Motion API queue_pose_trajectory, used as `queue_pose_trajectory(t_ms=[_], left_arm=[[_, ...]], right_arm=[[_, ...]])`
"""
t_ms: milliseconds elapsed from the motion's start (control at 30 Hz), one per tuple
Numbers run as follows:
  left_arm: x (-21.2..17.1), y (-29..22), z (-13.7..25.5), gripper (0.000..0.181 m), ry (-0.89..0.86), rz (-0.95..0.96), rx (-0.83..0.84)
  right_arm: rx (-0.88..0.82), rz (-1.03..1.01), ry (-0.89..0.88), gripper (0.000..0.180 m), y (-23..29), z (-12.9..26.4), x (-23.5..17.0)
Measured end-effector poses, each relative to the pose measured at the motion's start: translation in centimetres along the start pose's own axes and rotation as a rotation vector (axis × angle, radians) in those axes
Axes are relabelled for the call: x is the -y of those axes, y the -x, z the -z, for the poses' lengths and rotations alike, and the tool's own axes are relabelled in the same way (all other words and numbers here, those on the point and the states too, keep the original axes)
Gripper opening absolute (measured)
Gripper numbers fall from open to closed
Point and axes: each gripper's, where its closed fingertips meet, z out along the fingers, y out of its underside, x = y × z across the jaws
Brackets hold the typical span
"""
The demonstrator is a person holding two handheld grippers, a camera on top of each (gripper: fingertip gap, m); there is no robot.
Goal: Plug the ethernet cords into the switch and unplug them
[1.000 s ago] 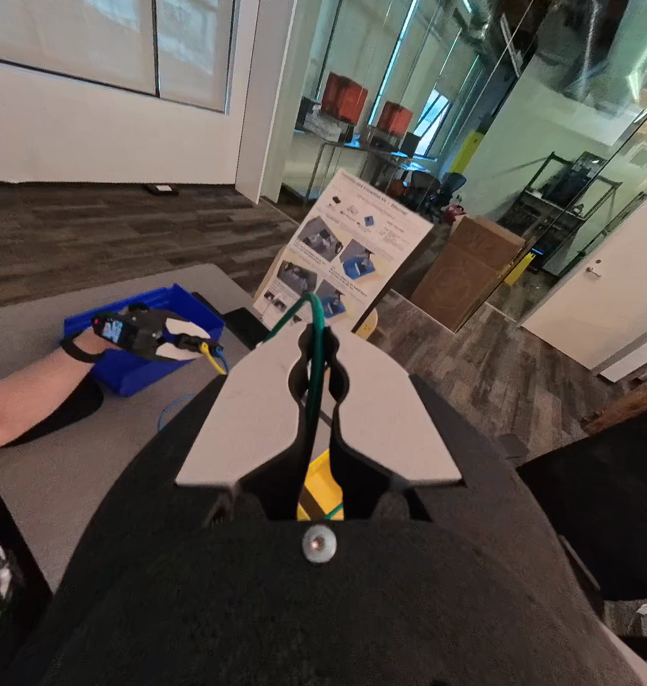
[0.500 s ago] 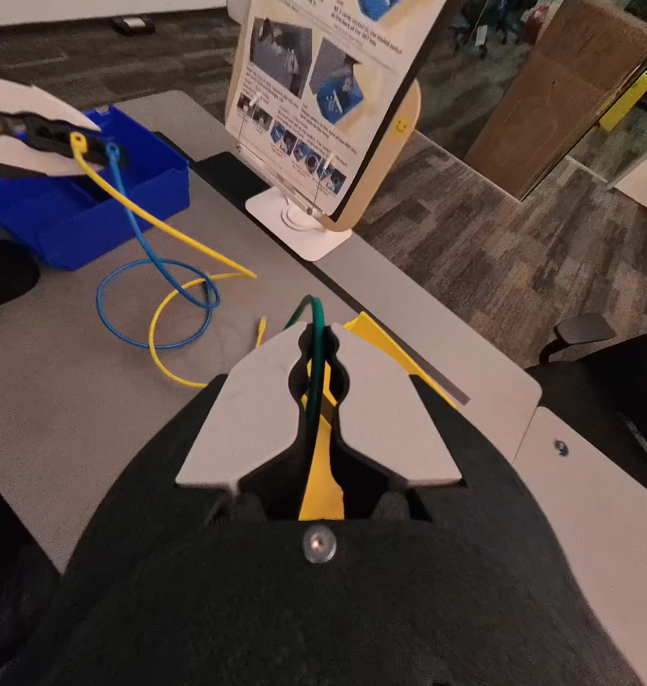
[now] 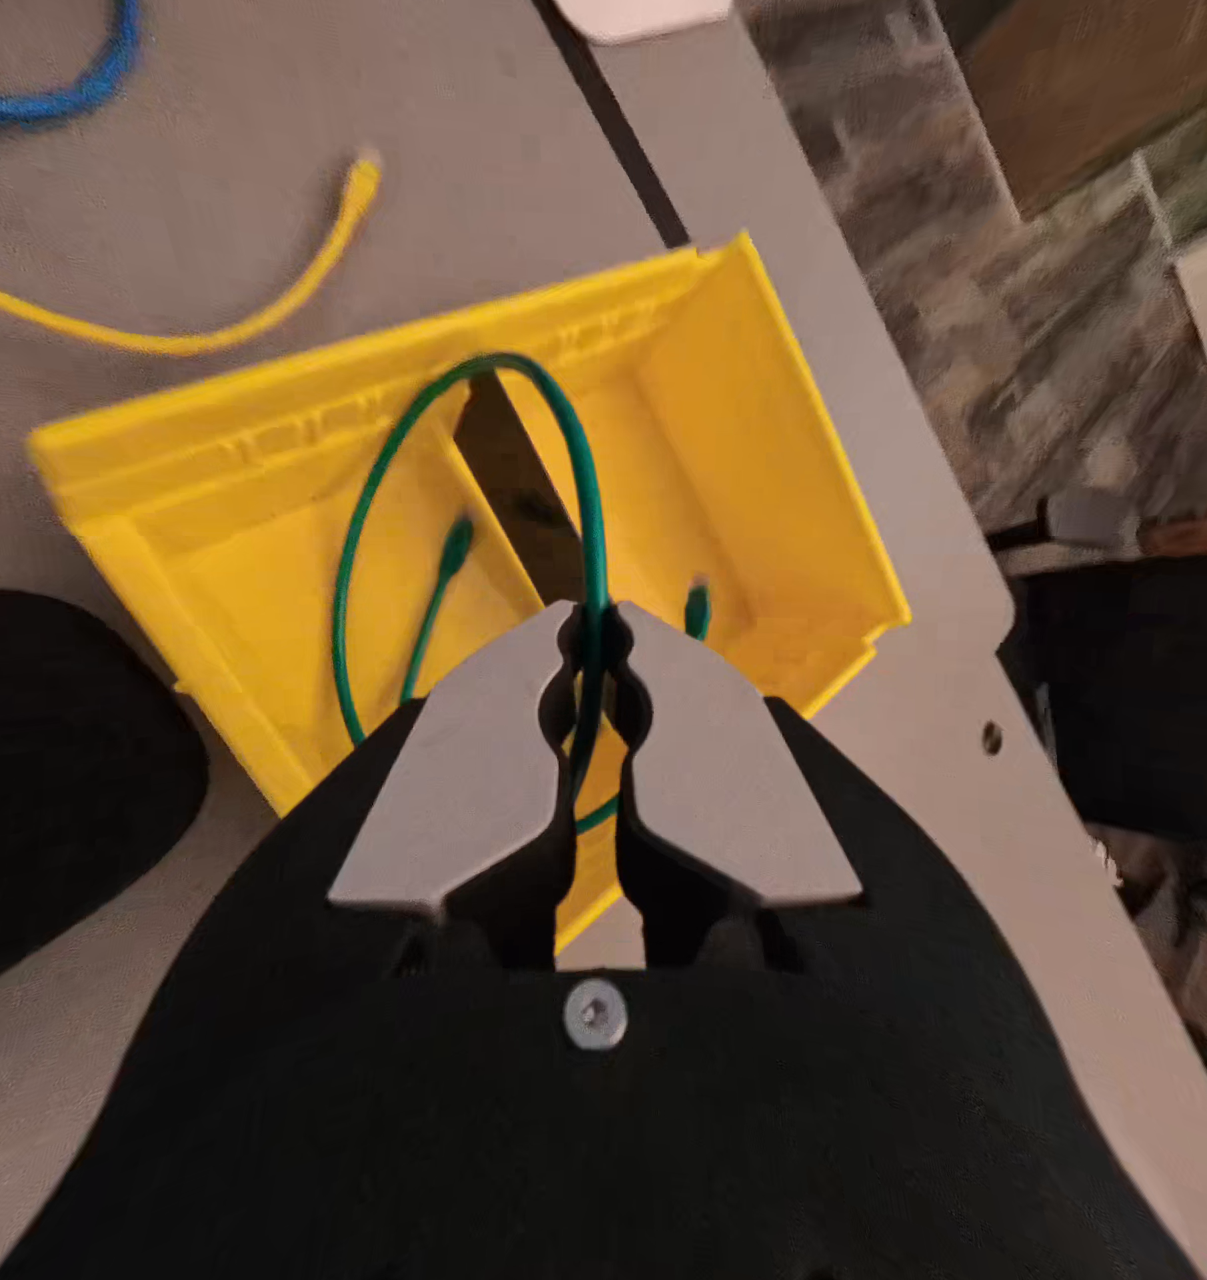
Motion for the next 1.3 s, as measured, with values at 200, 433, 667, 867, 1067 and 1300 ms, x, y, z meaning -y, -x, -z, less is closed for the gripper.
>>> queue_pose_trajectory(t_ms=[200,433,667,867,1067,1300], left_arm=[[0.2,-0.8,-0.7,0.03,0.015,-0.025,-0.017],[-0.3,-0.8,-0.9,0.03,0.035,-0.022,-0.02],[-0.1,-0.3,-0.4,0.029,0.027,-0.021,0.0],[-0.1,-0.3,-0.4,0.03,0.039,-0.03,0.003],[-0.1,-0.4,-0.4,0.029,0.038,-0.032,0.001],[-0.4,0.3,-0.2,0.029,0.024,-0.019,0.021]], right_arm=[[-0.08,-0.088,0.303,0.015,-1.7,-3.7,-8.1],[-0.216,-0.137,0.276,0.058,-2.8,-2.7,-7.9],[-0.104,-0.806,0.315,0.031,-2.2,-1.0,-12.4],[0.062,-1.077,0.361,0.005,0.2,-2.6,-12.9],[0.005,-1.223,0.346,0.005,-2.3,-2.5,-15.0],[-0.061,-1.219,0.327,0.005,-3.7,-1.6,-17.3]])
